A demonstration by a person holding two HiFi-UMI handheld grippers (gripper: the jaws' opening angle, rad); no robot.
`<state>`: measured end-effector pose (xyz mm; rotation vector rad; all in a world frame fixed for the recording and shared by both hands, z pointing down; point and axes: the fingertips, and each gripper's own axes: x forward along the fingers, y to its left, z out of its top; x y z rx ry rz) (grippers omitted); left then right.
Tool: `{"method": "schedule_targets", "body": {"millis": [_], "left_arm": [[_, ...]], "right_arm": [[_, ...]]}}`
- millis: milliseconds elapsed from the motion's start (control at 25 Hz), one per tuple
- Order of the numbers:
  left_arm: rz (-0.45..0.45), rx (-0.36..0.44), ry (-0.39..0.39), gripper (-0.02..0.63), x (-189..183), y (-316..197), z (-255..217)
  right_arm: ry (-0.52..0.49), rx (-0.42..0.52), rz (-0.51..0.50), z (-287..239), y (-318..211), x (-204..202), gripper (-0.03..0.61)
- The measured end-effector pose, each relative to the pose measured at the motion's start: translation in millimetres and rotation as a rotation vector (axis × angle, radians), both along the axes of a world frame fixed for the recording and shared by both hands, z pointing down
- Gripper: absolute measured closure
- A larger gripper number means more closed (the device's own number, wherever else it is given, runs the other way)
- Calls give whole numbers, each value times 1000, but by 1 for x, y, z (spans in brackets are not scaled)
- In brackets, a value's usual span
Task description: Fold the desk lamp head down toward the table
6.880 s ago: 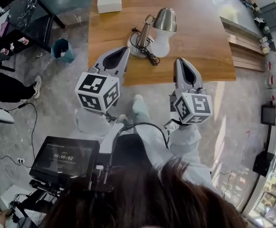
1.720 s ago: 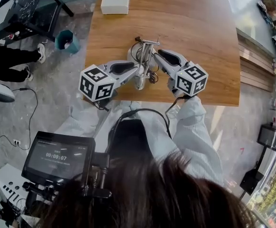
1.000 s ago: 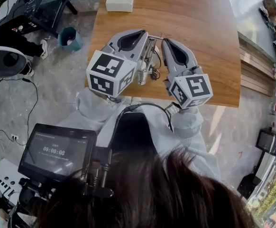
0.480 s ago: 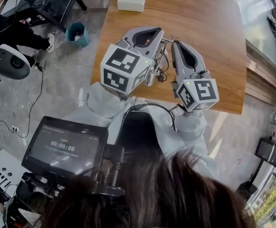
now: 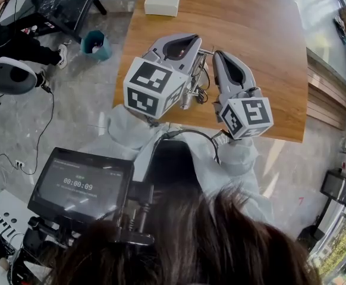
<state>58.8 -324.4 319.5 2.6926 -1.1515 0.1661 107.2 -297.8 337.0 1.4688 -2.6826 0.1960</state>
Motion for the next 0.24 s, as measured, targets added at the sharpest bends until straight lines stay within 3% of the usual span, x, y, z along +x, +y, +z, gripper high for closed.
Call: {"method": "schedule_targets", "body": {"millis": [240], "left_arm": [[-1, -4, -3, 611, 17, -5, 8]], "right_arm": [[-1, -6, -3, 8, -5, 16, 578]]}}
